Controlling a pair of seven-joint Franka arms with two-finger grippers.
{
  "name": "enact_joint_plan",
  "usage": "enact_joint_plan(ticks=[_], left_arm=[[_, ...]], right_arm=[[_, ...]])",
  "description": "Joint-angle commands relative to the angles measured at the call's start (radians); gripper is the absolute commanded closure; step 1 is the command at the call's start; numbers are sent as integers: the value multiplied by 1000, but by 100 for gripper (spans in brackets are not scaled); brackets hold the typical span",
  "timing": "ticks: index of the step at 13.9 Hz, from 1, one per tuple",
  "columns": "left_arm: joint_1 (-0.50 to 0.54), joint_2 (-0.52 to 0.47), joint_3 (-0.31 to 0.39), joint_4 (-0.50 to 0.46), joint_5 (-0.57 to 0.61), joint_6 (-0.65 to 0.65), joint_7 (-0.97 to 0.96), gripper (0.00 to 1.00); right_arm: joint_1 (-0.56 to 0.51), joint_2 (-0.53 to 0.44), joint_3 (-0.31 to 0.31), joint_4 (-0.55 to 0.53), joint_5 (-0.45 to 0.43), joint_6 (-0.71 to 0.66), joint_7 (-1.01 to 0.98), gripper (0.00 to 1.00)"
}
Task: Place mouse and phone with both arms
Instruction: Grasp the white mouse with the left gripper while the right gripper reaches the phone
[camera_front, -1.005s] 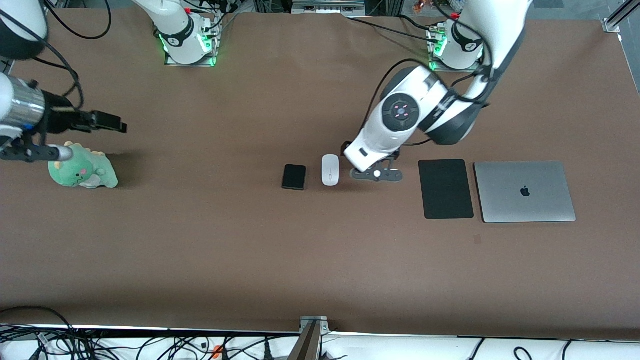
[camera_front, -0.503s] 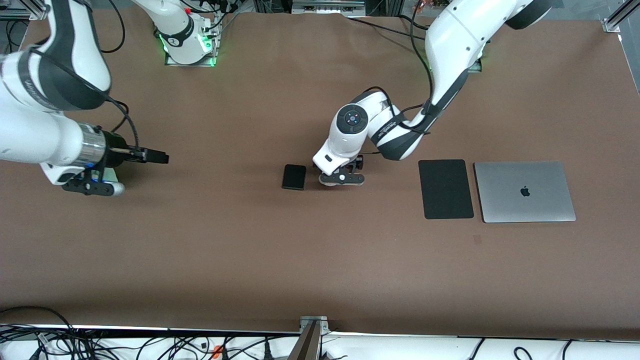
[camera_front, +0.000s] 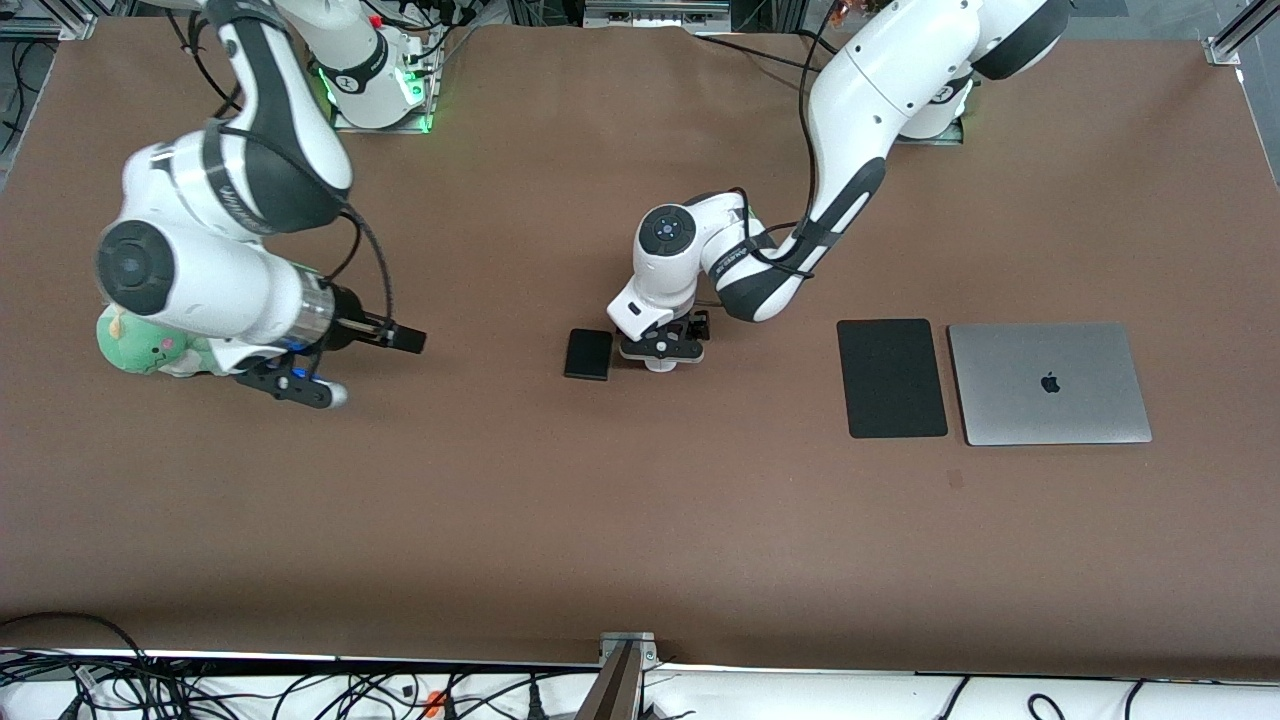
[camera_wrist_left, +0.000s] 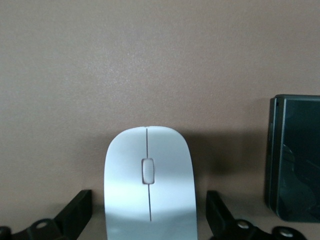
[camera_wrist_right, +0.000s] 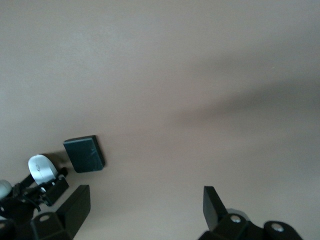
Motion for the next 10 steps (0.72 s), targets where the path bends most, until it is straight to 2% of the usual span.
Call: enact_joint_plan(ticks=[1,2,3,4,6,8,10], left_arm=[[-22,3,18,16,28,2,-27,31],[-16,-2,18,14,26,-1,-27,53],[-11,-3,16,14,23,-1,-24,67],[-8,-11,15,17,16,-1,-23,75],[7,-28,8,19,10,-12,-21,79],[59,-49,-28,16,-23,-33,-15,79],[182,-74,-137,26,-26,-140,0,79]], right_arm=[[40,29,-6,-5,14,66,71,0],[49,38,-6,-7,14,87,76,0],[55,47,-6,-7,14,103,85,0],[61,55,-6,-8,14,119,101,0],[74,69,-6,-8,14,144,113,0],[78,75,-6,-8,14,150,121,0],[78,75,-6,-8,14,153,121,0]])
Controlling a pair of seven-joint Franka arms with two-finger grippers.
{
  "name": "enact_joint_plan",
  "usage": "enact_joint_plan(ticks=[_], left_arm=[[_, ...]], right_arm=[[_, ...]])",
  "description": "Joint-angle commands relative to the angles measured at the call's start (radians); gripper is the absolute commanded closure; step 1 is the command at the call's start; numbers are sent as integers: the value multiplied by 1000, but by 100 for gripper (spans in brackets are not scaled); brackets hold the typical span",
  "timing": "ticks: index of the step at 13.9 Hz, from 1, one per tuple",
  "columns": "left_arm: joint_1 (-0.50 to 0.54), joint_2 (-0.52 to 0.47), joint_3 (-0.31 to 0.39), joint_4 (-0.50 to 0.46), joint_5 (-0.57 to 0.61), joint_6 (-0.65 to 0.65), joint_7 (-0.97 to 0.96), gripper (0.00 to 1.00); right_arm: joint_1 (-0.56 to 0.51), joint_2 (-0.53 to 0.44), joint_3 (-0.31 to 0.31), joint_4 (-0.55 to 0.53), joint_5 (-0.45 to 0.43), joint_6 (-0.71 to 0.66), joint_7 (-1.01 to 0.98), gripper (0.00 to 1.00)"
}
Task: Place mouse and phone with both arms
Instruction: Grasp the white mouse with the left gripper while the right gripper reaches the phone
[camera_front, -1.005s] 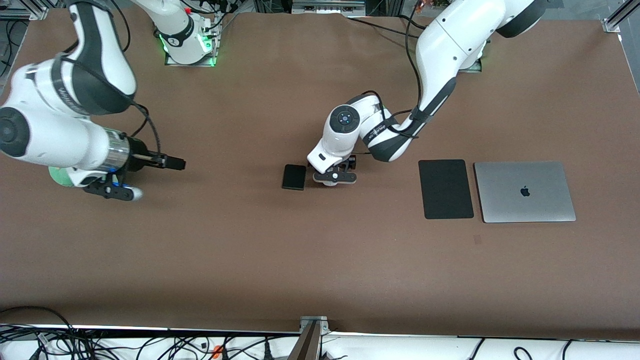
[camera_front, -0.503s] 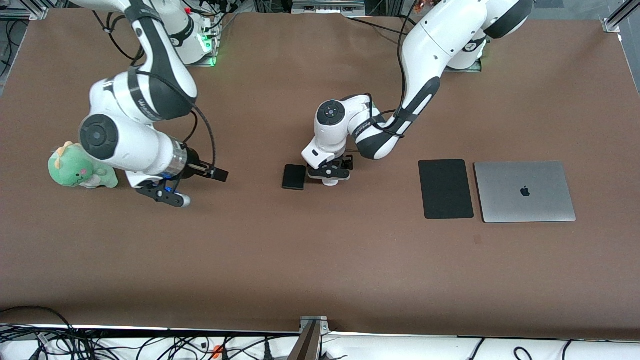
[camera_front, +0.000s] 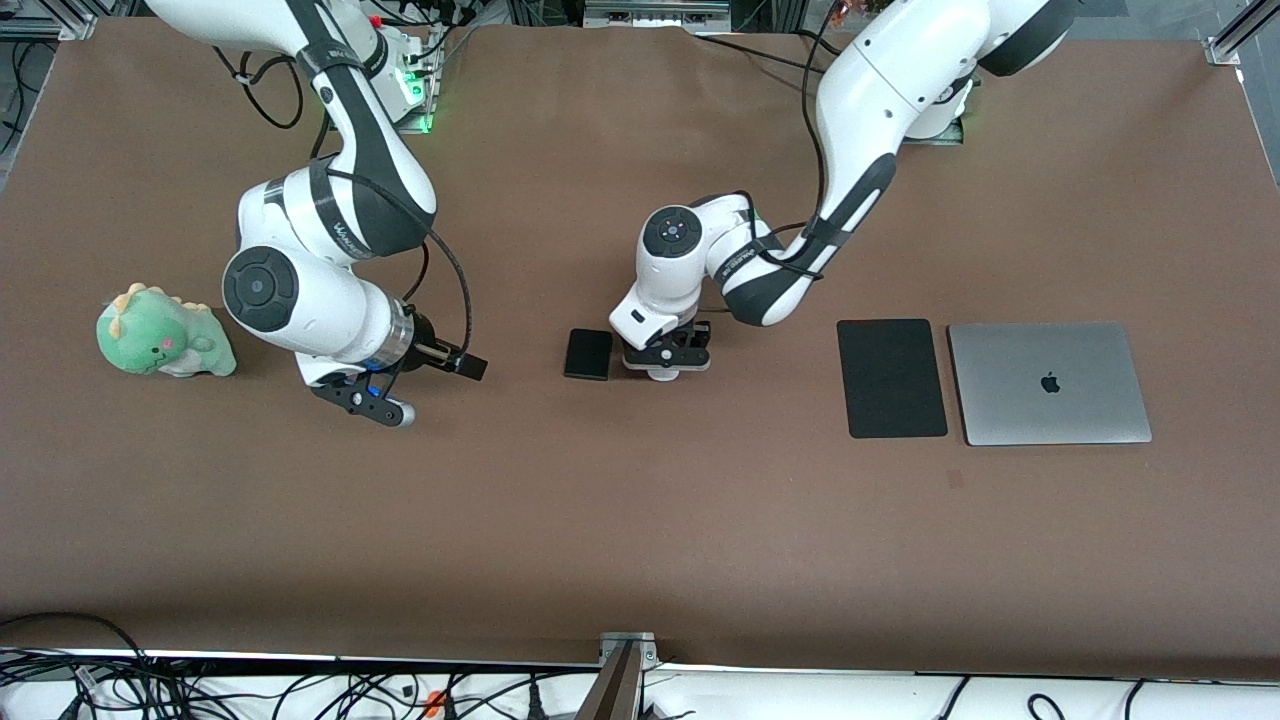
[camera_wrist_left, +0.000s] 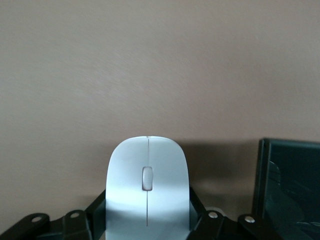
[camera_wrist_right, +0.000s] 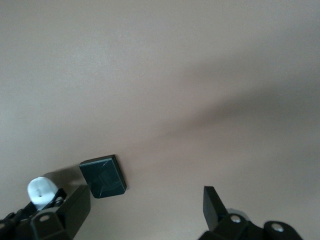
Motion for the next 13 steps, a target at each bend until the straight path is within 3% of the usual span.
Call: enact_joint_plan(ticks=[1,3,5,8,11,13], left_arm=[[203,-58,-169,-9,-18,-152,61,79],[413,-57,-307,-9,-18,-310,225,80],[559,-58,-376,-11,-17,-445,369,79],[678,-84,-384,-24,-3,-538,447,80],[739,-73,-342,-32,47,-533,492,80],[764,-57,-335,-55,118,-503,523,80]], right_arm=[[6,-5,-6,-7,14,12,11,0],[7,7,-6,-2,11,12,11,0],[20,22,-6,-4,11,37,12,0],[76,67,-7,-5,8,131,92,0],[164,127,-12,-4,-18,200,115,0],[219,166,-12,-4,-105,242,127,0]])
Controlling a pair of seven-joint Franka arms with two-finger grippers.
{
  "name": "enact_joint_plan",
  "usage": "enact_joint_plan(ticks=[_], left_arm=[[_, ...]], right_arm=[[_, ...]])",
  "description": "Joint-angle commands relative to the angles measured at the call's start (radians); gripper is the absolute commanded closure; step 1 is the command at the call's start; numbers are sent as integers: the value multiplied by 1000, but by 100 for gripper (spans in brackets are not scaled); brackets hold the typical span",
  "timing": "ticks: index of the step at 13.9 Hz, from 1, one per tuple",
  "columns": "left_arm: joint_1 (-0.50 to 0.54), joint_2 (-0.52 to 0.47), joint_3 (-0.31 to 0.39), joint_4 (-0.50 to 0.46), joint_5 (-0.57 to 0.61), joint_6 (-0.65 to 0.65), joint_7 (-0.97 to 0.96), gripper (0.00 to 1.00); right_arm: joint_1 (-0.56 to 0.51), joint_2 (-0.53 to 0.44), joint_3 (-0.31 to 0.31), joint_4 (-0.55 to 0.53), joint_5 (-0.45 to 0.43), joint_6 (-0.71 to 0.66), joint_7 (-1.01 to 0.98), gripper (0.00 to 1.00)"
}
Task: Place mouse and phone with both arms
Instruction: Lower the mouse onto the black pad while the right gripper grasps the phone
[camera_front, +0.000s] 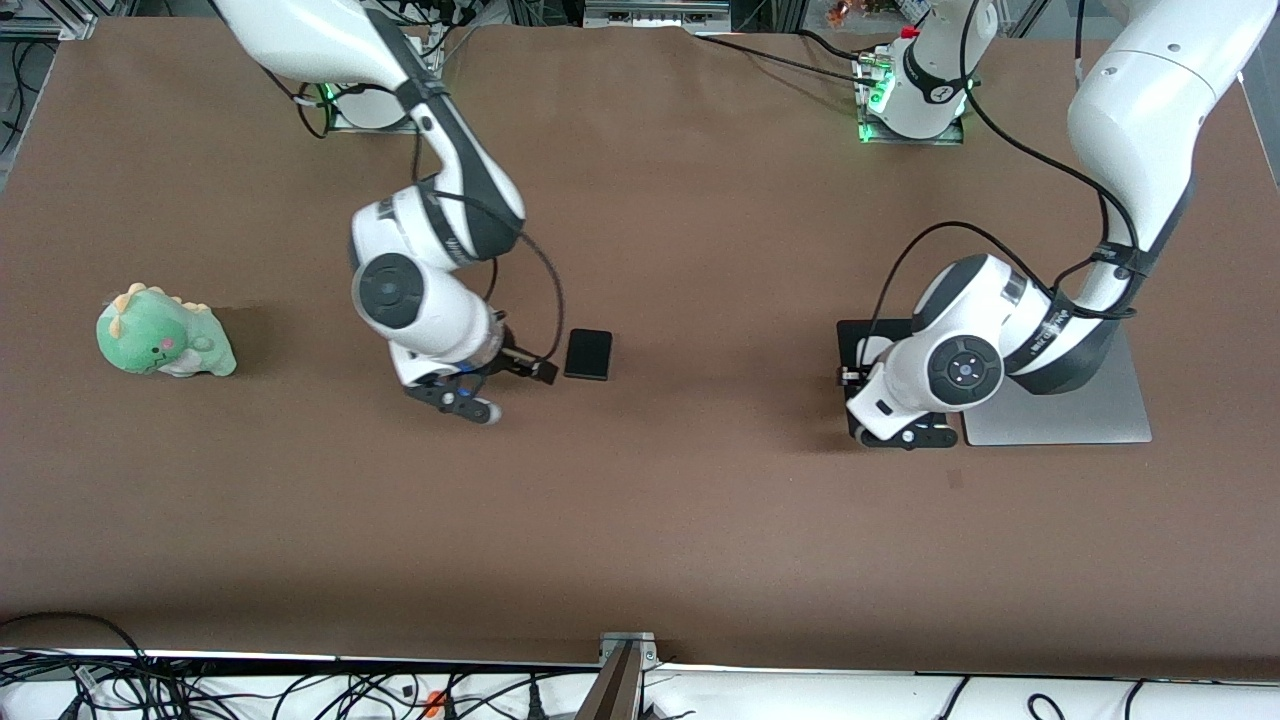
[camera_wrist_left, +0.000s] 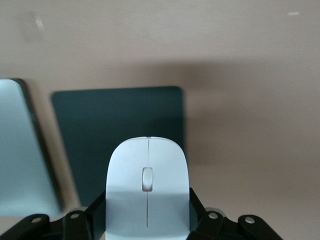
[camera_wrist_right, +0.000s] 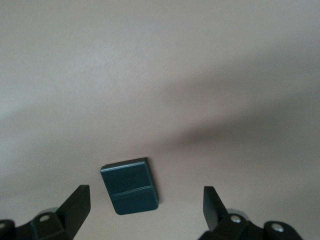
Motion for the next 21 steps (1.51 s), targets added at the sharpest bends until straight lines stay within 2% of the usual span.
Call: enact_joint_plan(ticks=[1,2,4,7,8,9,14,17,21], left_arm=[[25,-4,7,-77,91,68,28,80],[39,-5,31,-124,152,123,28,80],[97,-8,36,-201,174,226,28,80],[100,-8,33,-203,167,228,27,76],[100,-7,33,-203,164,228,22,50],[100,-7,33,-203,162,228,12,0],[99,-19,10,-179,148,173,13,0],[94,-25,-40,-50,92,12,24,0],[83,-24,-134,123,81,-207,25,0]], right_arm=[[74,49,-10,2,-107,46,24,0],[86,61,-10,2,-116,58,30,0],[128,90,-10,2,-122,89,29,0],[161,124,-10,0,-176,127,22,0],[162,129,-10,-1,-206,135,13,0],[163,137,-10,-1,-223,139,3,0],[180,166,-8,-1,-224,211,-1,0],[178,178,-8,-1,-225,238,-11,0],[177,180,-8,-32,-224,288,-56,0]])
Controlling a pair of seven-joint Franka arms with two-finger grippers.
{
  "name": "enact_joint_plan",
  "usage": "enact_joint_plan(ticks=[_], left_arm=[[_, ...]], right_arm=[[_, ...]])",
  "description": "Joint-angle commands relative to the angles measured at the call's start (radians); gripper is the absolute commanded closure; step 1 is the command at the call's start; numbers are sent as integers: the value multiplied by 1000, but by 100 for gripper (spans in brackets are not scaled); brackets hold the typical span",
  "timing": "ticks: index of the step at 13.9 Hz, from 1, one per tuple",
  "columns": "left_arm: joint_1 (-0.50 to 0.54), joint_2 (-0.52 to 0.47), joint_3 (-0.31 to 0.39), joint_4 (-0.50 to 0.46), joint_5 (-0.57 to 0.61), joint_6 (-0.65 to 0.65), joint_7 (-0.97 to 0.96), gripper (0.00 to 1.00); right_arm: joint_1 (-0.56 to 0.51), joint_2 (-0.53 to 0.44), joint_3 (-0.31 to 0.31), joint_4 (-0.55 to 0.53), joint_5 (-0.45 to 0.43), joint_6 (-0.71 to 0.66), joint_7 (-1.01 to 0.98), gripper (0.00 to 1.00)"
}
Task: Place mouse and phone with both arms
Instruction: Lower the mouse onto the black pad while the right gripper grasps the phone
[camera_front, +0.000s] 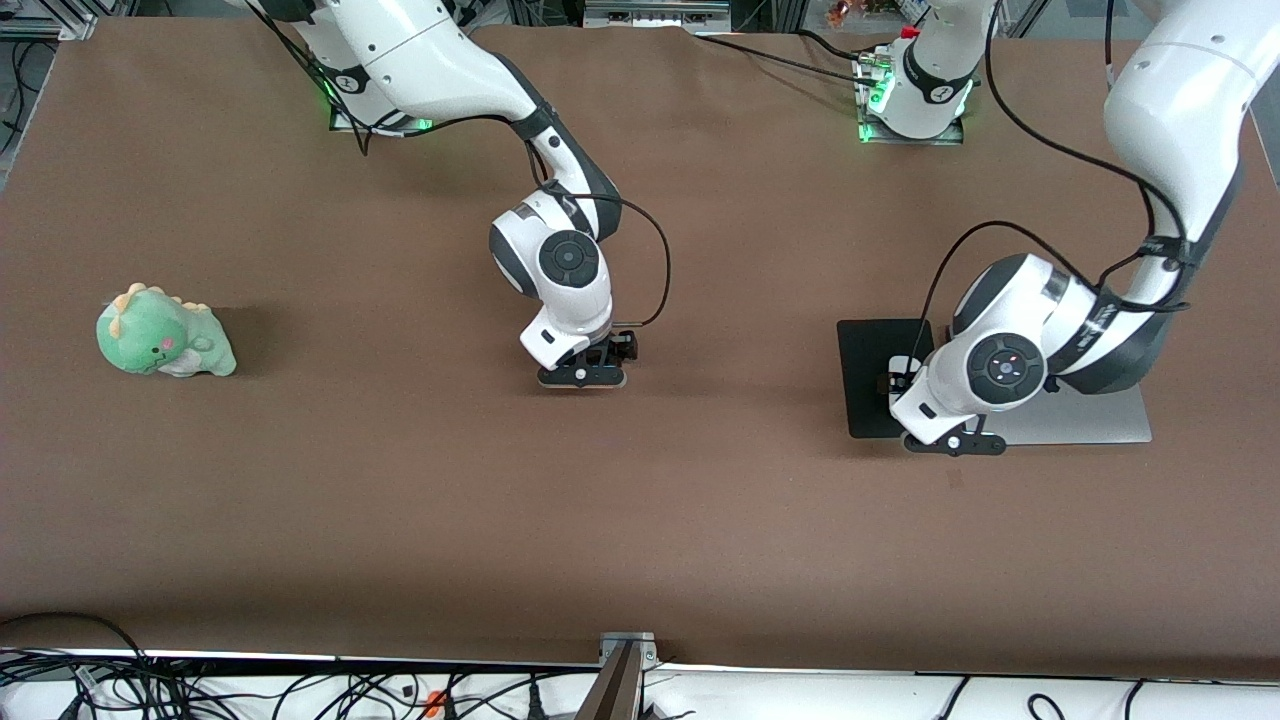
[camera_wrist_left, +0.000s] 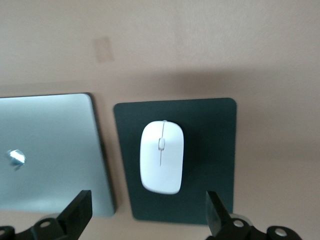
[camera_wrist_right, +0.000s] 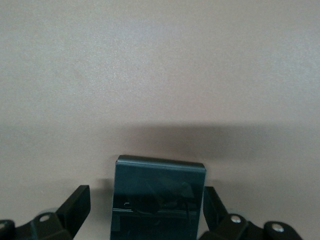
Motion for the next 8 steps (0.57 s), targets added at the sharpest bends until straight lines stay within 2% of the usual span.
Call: enact_joint_plan(ticks=[1,5,7,8], left_arm=[[-10,-4,-54,109,-21,-124,12,0],[-15,-5,-74,267,-130,-283,12,0],[-10,-4,-132,350,-131,-369,12,0],[-10,-5,-140,388,-140,-415,36,0]], right_arm=[[4,1,-6,-35,-11,73,-22,0],[0,-2,-9,-44,-13,73,-49,0],[0,-2,-11,-44,-11,73,-78,0],[-2,-5,-11,-44,-11,71,-84,0]])
